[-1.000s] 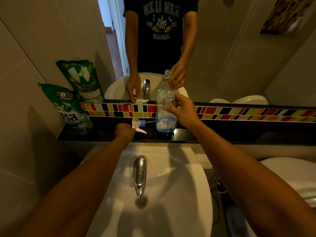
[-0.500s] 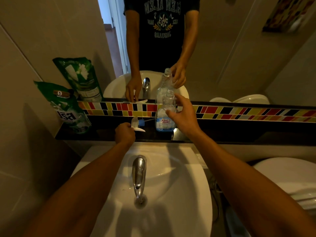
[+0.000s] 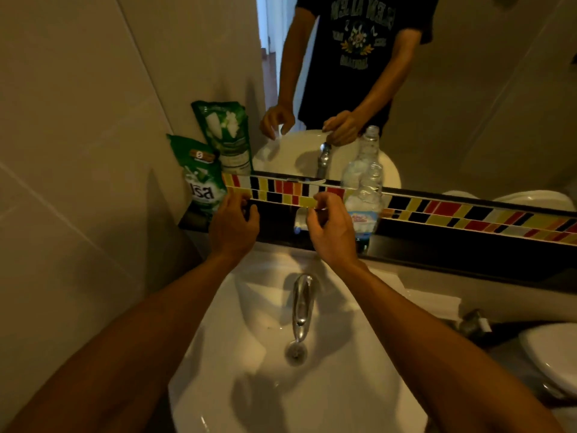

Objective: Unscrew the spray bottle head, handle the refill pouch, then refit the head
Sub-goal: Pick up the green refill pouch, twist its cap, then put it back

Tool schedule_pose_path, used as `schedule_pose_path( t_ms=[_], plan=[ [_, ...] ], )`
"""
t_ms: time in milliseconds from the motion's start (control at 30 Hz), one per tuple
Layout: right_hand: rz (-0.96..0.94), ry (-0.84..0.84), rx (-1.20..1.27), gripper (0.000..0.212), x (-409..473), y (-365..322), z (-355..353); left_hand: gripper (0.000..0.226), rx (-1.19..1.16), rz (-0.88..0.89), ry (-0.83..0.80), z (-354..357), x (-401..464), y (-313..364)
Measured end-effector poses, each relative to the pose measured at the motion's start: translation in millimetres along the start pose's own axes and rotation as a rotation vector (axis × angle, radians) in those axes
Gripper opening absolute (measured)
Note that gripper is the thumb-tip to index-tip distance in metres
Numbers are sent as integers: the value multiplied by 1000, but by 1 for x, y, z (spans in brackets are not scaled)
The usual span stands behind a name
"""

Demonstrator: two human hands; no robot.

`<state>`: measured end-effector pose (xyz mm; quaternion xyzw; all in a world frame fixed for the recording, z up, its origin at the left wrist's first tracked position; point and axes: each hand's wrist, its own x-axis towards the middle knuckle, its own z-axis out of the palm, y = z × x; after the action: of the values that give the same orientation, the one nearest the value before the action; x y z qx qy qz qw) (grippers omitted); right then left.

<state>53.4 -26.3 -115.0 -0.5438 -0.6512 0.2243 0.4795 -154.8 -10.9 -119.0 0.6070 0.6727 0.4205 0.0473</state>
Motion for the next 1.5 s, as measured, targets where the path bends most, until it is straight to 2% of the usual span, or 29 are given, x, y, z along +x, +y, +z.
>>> schedule_pose_path(
  t_ms=[100,233,300,433,567,767,867,1000,1067,1200,1300,1367,1500],
  plan=[
    [-19,-86,21,19,8,-19,31,20,4,-36,81,-33,6,-18],
    [-4,-152,43,22,23,-46,67,24,-22,-178,139,-69,23,-33],
    [14,-192,67,28,31,-58,84,32,-113,-273,114,-82,35,-39],
    [21,-270,102,40,45,-80,111,66,-272,-428,4,-97,61,-60],
    [46,-268,111,40,59,-93,131,74,-331,-438,-102,-100,83,-74],
    [133,-291,128,37,70,-93,160,67,-511,-433,-195,-95,107,-71],
    [165,-274,103,27,71,-87,171,62,-622,-424,-236,-88,115,-75],
    [195,-198,92,14,75,-80,176,54,-682,-463,-190,-81,122,-78],
    [204,-180,109,15,78,-78,175,53,-672,-480,-181,-81,123,-78],
    [234,-152,135,14,83,-74,173,24,-568,-495,-127,-83,119,-79],
    [235,-149,148,16,87,-70,170,28,-538,-509,-130,-81,111,-89],
    [223,-166,153,15,88,-69,169,24,-527,-500,-157,-81,103,-97],
    [213,-182,179,16,87,-70,168,16,-585,-455,-100,-78,94,-100]
  ],
)
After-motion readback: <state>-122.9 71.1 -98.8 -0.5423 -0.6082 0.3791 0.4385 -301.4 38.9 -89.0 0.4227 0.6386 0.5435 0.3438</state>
